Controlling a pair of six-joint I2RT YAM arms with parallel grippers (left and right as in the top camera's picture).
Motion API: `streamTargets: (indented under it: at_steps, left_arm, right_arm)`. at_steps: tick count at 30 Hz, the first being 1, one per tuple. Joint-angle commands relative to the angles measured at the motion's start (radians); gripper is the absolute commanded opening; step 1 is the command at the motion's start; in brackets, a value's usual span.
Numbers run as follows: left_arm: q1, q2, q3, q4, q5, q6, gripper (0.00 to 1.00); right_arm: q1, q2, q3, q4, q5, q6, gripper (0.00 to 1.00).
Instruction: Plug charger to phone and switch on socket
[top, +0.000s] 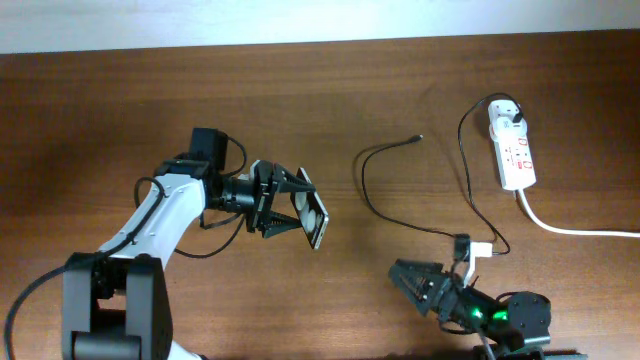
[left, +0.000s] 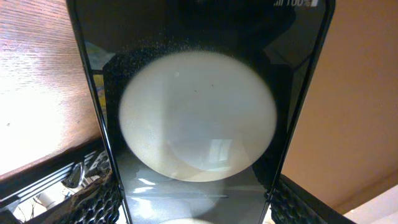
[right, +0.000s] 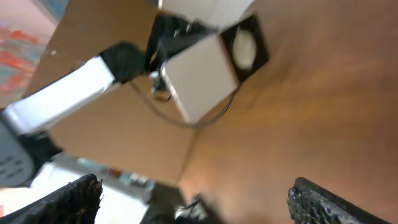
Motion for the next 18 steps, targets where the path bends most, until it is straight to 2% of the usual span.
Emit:
streamTargets:
  at_steps: [1,3,4,5,12,18]
  left_arm:
    - [0.000,0.000,0.002,0.011,-0.007,0.016,0.62]
    - [0.000,0.000,0.002,0.011,-0.058,0.016,0.62]
    - [0.000,0.000,0.002,0.011,-0.064,0.016,0.62]
    - [0.000,0.000,0.002,0.011,-0.065,0.016,0.62]
    - [0.000,0.000,0.002,0.017,-0.098,0.016,0.62]
    - [0.000,0.000,0.002,0.017,-0.097,0.016,0.62]
  right_arm:
    - [0.005,-0.009,-0.007,0.008,-0.128,0.060,0.99]
    - [0.005,-0.009,-0.007,-0.010,-0.137,-0.196,0.99]
    - [0.005,-0.008,-0.007,-0.077,-0.129,-0.309,0.99]
    - [0.005,-0.002,-0.007,-0.068,-0.116,-0.340,0.99]
    - [0.005,0.053,0.033,-0.051,0.067,-0.315,0.99]
    - [0.005,0.410,0.272,-0.082,0.074,-0.305,0.99]
